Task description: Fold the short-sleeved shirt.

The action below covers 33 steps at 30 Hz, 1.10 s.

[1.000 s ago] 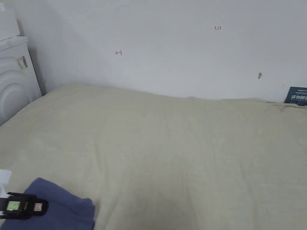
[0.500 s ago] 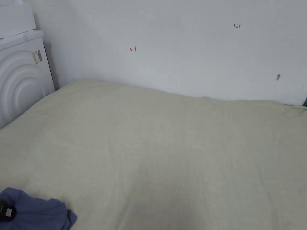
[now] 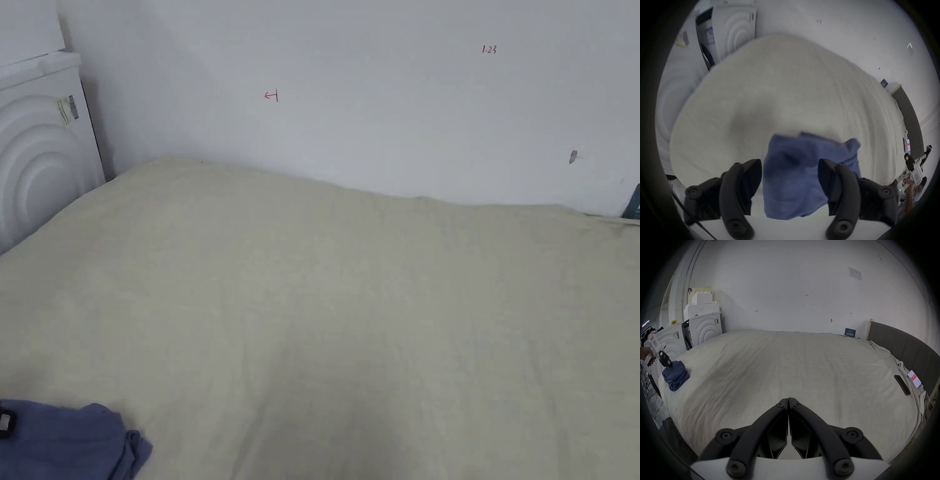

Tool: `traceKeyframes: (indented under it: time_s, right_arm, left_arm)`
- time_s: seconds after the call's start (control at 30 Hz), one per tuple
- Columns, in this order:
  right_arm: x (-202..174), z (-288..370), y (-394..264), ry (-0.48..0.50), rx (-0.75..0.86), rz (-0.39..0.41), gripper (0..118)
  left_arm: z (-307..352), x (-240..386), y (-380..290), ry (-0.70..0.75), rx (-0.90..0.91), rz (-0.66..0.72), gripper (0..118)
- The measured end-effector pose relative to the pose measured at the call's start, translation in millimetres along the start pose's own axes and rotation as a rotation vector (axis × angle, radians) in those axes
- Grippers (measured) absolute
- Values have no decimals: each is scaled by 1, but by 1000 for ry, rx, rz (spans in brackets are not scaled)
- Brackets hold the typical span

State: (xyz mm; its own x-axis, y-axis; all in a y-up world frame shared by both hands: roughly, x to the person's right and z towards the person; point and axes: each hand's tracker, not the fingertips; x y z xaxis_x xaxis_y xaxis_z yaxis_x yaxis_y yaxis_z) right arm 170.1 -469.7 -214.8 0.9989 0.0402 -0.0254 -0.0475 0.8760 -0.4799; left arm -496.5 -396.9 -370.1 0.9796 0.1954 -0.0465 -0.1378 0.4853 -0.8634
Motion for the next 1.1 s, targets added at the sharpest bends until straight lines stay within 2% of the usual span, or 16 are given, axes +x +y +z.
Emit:
traceKeyframes:
  time_s: [0.13, 0.2, 0.3, 0.43, 0.5, 0.67, 0.83, 1.1]
  right_arm:
    - [5, 0, 6, -1, 17, -9, 0]
    - [8, -1, 10, -4, 25, -13, 0]
    - [15, -3, 19, -19, 43, -25, 0]
    - [27, -5, 37, -45, 81, -48, 0]
    - [33, -7, 46, -63, 102, -52, 0]
    - [49, -13, 68, -96, 141, -78, 0]
    - [59, -16, 83, -117, 186, -96, 0]
    - [63, -24, 94, -124, 221, -105, 0]
  left_arm:
    - [35, 32, -5, 77, 236, -67, 80]
    - [43, 55, -10, 74, 323, -106, 71]
    - [50, 108, -23, 45, 432, -110, 64]
    - [44, 181, -45, 47, 549, -161, 38]
    - [38, 219, -56, 50, 578, -220, 21]
    - [26, 282, -74, 22, 660, -191, 4]
    - [11, 314, -81, 60, 769, -223, 0]
    - [-4, 352, -88, 73, 813, -265, 0]
